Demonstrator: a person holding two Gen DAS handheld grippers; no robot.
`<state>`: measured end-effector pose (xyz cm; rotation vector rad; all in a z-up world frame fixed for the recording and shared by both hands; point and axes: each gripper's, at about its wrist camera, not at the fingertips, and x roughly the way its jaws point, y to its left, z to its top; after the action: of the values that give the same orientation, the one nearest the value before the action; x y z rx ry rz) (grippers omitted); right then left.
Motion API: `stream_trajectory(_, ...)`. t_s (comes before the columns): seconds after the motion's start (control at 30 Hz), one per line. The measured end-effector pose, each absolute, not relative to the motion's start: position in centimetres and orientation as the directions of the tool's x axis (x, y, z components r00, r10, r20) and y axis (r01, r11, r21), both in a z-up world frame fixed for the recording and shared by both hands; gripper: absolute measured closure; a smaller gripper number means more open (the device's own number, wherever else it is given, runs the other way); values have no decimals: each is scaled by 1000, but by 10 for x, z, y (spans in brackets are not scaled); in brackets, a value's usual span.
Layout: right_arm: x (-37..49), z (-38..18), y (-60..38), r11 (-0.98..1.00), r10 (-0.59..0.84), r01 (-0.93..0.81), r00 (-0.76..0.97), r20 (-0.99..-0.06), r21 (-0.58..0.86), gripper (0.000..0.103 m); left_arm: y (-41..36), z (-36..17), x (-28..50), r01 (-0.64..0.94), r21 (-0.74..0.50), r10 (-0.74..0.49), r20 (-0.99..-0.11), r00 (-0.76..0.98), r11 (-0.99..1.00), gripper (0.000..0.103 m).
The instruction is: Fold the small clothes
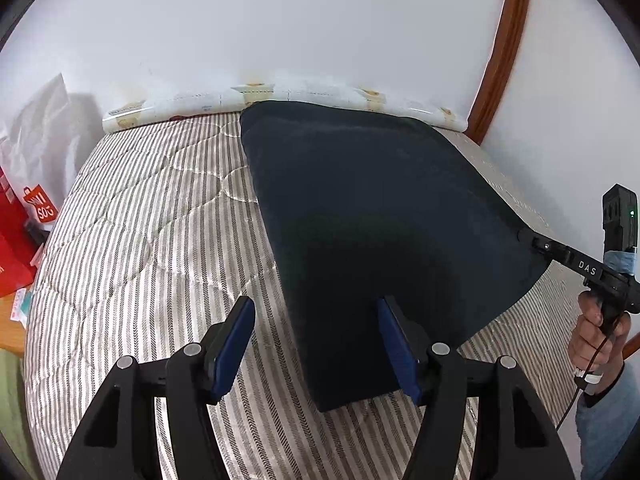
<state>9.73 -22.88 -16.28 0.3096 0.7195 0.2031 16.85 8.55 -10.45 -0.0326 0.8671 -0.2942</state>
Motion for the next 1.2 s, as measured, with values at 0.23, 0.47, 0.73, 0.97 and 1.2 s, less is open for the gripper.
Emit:
stream_trajectory(0.23, 85, -157, -221, 970, 180, -21, 733, -656, 242, 94, 94, -108, 158, 219, -167, -269, -746, 609, 961, 41)
stream_trajectory(0.47, 57, -137, -203, 996, 49, 12, 766, -641, 90, 63, 99, -110, 137, 218, -168, -268, -751, 604, 962, 41)
stream_trajectory(0.73, 56, -146, -191, 997, 28, 30, 755, -655, 77, 59, 98, -111, 126, 212, -144, -245, -757, 606, 967, 41)
stream_trajectory(0.97, 59, -125, -184, 996, -23, 73, 782, -623, 55, 59, 91, -102, 136, 191, -204, -279, -726, 628, 960, 41)
stream_trajectory(1.2, 70, -146, -178, 994, -61, 103, 730, -681, 21, 59, 76, -108, 139, 190, -171, -253, -743, 620, 967, 41)
